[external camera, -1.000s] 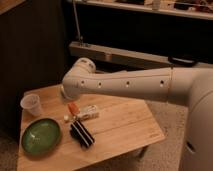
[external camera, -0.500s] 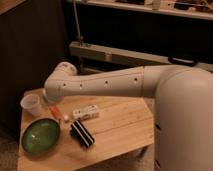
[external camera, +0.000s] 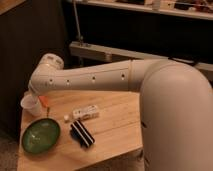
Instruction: Place the pepper in the ceramic cup
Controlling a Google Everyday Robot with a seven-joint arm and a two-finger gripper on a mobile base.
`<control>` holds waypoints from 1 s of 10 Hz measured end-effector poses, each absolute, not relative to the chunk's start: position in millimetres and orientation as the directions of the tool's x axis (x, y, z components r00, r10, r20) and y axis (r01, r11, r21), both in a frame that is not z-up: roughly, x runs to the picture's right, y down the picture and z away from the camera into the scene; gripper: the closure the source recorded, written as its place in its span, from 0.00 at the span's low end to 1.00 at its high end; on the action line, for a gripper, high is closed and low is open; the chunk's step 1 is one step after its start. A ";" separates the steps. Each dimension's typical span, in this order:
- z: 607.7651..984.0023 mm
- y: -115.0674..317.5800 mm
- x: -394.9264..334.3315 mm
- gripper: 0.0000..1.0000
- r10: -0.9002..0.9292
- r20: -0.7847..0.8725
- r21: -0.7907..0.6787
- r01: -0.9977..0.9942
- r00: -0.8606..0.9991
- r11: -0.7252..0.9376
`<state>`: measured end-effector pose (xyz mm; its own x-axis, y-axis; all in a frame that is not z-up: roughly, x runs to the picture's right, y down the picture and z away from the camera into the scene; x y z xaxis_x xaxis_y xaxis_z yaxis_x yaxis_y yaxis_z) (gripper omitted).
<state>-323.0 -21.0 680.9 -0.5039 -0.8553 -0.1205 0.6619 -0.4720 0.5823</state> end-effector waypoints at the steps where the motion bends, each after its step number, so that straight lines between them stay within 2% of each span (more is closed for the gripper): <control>1: 682.4 -34.9 -316.0 1.00 -0.865 -0.125 0.579 0.672 -0.486 -0.461; 10: 685.6 -36.3 -314.5 1.00 -0.853 -0.162 0.577 0.654 -0.495 -0.489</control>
<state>-314.5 -36.3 685.6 -0.4952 -0.8535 -0.1624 0.6538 -0.4892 0.5773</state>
